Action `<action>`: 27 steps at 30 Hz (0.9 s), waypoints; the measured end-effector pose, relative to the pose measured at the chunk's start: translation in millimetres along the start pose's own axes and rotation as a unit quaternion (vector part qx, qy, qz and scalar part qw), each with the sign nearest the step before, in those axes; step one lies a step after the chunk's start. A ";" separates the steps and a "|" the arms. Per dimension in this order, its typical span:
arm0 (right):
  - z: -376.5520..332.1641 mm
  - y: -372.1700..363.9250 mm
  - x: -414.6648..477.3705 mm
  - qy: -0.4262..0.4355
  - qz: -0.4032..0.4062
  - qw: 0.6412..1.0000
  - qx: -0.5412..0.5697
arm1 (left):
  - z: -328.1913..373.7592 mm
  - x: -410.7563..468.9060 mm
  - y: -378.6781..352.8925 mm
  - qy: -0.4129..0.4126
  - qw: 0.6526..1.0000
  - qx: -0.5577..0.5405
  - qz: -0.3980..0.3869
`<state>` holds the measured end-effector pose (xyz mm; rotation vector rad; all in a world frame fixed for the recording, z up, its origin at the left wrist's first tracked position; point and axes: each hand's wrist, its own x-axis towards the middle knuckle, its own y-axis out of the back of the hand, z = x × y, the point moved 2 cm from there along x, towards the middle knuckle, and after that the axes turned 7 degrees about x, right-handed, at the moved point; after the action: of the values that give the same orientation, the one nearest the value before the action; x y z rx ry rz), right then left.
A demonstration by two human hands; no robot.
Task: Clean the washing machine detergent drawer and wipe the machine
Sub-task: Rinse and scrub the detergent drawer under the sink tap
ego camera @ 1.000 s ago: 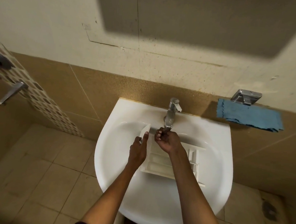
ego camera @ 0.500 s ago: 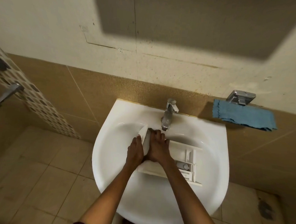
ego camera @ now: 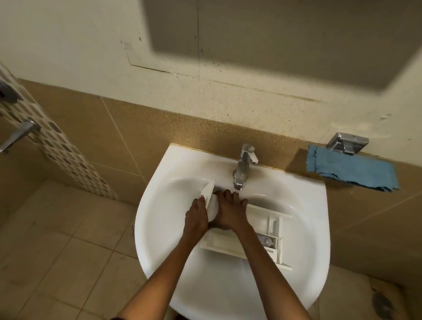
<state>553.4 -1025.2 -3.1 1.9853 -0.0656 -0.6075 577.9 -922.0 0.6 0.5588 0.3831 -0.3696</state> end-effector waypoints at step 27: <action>32.7 8.4 9.6 -0.068 0.192 0.782 0.589 | -1.2 1.0 -0.5 -0.027 1.000 0.011 -0.001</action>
<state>549.1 -1059.0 -11.5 2.9702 -1.1707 -0.4506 578.2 -921.9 -1.0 0.5686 0.3278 -0.3906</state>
